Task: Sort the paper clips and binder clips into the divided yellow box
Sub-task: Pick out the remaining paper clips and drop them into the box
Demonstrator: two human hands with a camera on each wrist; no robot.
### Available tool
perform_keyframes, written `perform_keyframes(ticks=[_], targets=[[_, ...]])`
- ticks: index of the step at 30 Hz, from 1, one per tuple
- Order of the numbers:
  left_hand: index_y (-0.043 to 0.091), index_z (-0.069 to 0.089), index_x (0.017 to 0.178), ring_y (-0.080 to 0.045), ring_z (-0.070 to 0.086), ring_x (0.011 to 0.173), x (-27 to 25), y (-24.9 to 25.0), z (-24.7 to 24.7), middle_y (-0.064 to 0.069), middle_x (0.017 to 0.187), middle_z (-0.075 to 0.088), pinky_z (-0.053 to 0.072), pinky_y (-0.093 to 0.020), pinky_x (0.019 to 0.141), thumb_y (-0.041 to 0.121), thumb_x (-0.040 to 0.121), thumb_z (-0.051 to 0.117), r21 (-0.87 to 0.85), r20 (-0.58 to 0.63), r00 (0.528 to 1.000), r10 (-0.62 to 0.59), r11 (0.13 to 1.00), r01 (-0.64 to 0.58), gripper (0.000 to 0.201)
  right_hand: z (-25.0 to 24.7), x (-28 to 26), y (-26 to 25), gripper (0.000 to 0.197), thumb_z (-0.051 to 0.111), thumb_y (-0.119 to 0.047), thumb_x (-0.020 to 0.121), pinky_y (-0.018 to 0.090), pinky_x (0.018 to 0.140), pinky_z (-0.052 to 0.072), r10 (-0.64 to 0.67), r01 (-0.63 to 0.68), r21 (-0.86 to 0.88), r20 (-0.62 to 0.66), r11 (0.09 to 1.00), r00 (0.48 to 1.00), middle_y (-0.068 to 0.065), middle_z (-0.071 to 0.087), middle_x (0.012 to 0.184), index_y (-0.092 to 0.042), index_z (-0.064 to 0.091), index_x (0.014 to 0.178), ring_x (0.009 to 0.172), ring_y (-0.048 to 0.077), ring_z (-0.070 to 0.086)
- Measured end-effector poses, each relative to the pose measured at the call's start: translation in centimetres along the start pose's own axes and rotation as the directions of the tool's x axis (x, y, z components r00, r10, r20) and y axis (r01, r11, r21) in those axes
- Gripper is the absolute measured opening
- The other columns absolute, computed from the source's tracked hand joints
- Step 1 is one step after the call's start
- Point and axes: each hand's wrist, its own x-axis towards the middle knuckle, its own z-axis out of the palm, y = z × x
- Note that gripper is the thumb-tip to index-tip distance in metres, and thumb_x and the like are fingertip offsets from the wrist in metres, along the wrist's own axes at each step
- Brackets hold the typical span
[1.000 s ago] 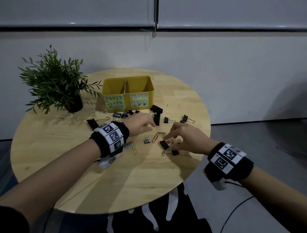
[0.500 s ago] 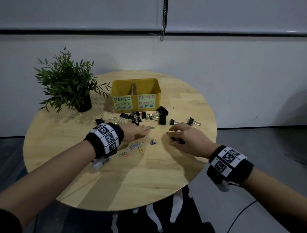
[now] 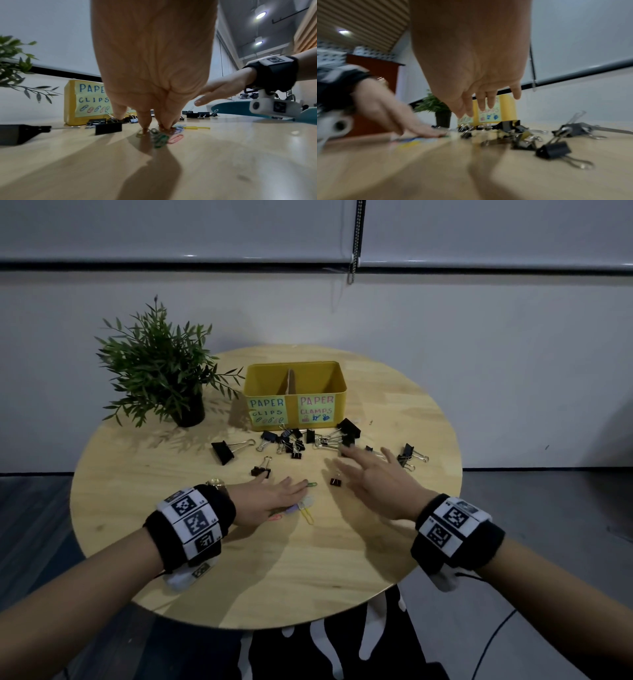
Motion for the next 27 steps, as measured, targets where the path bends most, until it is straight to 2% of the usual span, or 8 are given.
perform_keyframes(ticks=[3,7,10,13,17,21,24,27], targets=[[0.025,-0.007,0.151,-0.014,-0.004,0.149,0.6,0.1,-0.8,0.008,0.158,-0.018,0.004,-0.047,0.122,-0.003,0.097,0.028,-0.167,-0.092,0.994,0.066,0.983,-0.081,0.071,-0.7,1.4,1.7,0.058,0.029,-0.039,0.102,0.057,0.116,0.013,0.151,-0.155,0.011,0.150,0.988,0.977,0.003,-0.001,0.163,-0.019,0.009,0.154,0.150,0.021,0.004],[0.029,-0.007,0.151,-0.019,-0.005,0.148,2.9,-0.5,-4.0,0.011,0.158,-0.018,0.005,-0.049,0.119,0.003,0.100,0.027,-0.208,-0.317,0.941,-0.117,0.977,0.052,0.067,-0.9,2.7,1.9,0.060,0.022,-0.039,0.102,0.061,0.115,0.006,0.126,-0.154,0.078,0.290,0.985,0.949,-0.001,-0.007,0.163,-0.023,-0.003,0.154,0.150,0.020,0.001],[0.023,-0.006,0.152,-0.023,-0.006,0.149,5.3,-0.5,-6.1,0.005,0.161,-0.010,0.003,-0.055,0.119,0.014,0.102,0.023,-0.113,-0.253,0.951,-0.177,0.982,0.153,0.058,-1.2,1.5,1.5,0.065,0.024,-0.043,0.101,0.063,0.115,0.000,0.173,-0.205,0.080,0.295,0.975,0.940,-0.001,-0.016,0.161,-0.027,-0.015,0.151,0.149,0.029,-0.008],[0.021,-0.009,0.151,-0.024,-0.007,0.149,7.0,-0.1,-6.7,0.005,0.161,-0.010,0.005,-0.061,0.116,0.009,0.099,0.022,-0.020,-0.143,0.975,-0.171,0.985,0.170,0.062,-1.3,-1.7,1.0,0.071,0.024,-0.052,0.099,0.062,0.115,0.002,0.294,-0.319,0.019,0.338,0.948,0.894,0.009,-0.023,0.159,-0.025,-0.015,0.151,0.146,0.041,-0.014],[0.032,-0.013,0.149,-0.028,-0.009,0.148,7.7,-0.2,-6.4,0.007,0.160,-0.016,0.000,-0.068,0.112,0.005,0.095,0.027,0.025,-0.122,0.969,-0.215,0.975,0.220,0.073,-0.3,-4.8,0.8,0.089,0.027,-0.075,0.086,0.062,0.116,0.003,0.286,-0.370,0.052,0.535,0.928,0.795,0.008,-0.029,0.156,-0.034,-0.021,0.148,0.144,0.044,-0.019],[0.043,-0.010,0.147,-0.030,-0.011,0.148,6.5,-1.0,-5.9,0.006,0.160,-0.016,-0.002,-0.067,0.112,0.012,0.099,0.025,-0.019,-0.113,0.967,-0.228,0.974,0.228,0.067,0.2,-4.2,1.0,0.097,0.027,-0.086,0.073,0.064,0.115,-0.002,0.285,-0.356,0.041,0.519,0.933,0.806,0.010,-0.033,0.154,-0.043,-0.023,0.145,0.140,0.050,-0.021],[0.038,-0.004,0.150,-0.027,-0.007,0.149,4.9,-1.3,-5.3,0.003,0.161,-0.008,0.003,-0.063,0.116,0.020,0.102,0.024,-0.067,-0.230,0.945,-0.232,0.973,0.223,0.058,-0.6,-1.8,2.2,0.091,0.018,-0.089,0.071,0.065,0.115,-0.003,0.251,-0.347,0.084,0.536,0.934,0.806,0.008,-0.025,0.157,-0.050,-0.020,0.143,0.141,0.049,-0.018],[0.021,0.018,0.151,-0.026,0.017,0.146,2.7,-1.6,-4.2,-0.005,0.159,0.019,0.023,-0.051,0.116,0.019,0.100,0.033,-0.157,-0.449,0.864,-0.228,0.972,0.176,0.053,-3.1,-0.8,3.8,0.095,0.016,-0.091,0.067,0.056,0.119,0.012,0.173,-0.332,0.324,0.434,0.886,0.884,0.010,0.015,0.161,-0.048,-0.008,0.147,0.148,0.036,0.011]])
